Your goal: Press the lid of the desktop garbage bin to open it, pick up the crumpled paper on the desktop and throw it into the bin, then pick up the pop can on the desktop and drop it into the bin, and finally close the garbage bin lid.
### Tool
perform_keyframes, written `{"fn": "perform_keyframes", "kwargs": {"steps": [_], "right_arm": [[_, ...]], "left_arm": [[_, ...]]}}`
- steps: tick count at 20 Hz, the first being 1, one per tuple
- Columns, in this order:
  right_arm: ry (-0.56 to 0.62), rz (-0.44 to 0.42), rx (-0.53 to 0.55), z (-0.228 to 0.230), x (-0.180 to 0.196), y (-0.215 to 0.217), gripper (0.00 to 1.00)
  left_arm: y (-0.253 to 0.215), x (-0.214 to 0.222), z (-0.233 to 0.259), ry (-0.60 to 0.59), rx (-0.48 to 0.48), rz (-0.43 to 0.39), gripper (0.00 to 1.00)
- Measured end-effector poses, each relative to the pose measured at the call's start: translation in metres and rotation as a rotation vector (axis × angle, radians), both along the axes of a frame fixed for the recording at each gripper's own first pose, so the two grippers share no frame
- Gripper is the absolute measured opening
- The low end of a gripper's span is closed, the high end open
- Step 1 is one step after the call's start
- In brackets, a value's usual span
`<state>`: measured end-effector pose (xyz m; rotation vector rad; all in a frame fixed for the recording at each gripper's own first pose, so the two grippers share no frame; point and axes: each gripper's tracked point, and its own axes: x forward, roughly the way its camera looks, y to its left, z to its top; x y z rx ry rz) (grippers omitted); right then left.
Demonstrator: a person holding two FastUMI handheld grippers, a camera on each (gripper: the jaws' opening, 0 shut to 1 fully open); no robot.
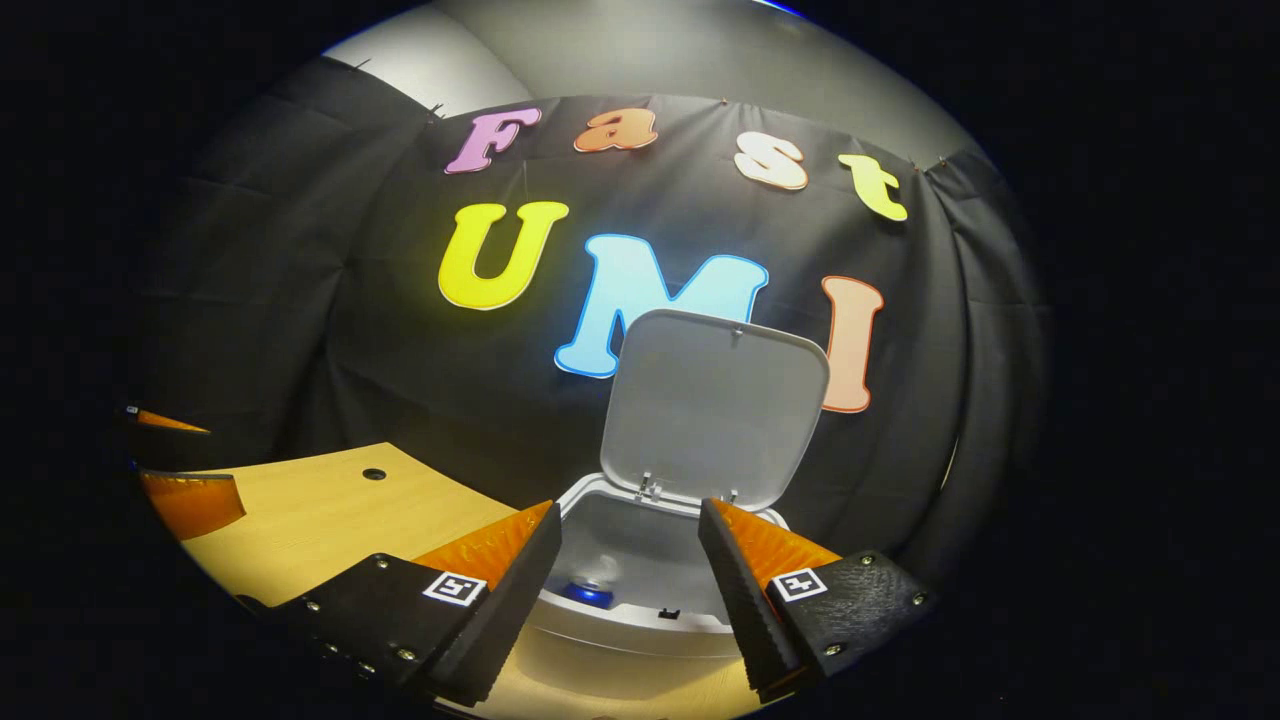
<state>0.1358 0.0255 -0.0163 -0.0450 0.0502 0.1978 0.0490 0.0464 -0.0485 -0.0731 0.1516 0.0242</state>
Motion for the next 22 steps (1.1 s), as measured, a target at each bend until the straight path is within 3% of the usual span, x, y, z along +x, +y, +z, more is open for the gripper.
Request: {"fn": "perform_keyframes", "kwargs": {"steps": [12,18,22], "right_arm": [[-0.065,-0.111,0.004,0.068,0.007,-0.022,0.90],[-0.113,-0.166,0.000,0.117,0.036,-0.030,0.90],[-0.088,-0.189,0.050,0.133,0.062,-0.030,0.90]], "left_arm": [[0.012,-0.006,0.009,-0.040,0.017,-0.075,0.95],[0.014,-0.007,0.012,-0.046,0.017,-0.151,0.96],[0.018,-0.006,0.015,-0.048,-0.007,-0.154,0.96]]}}
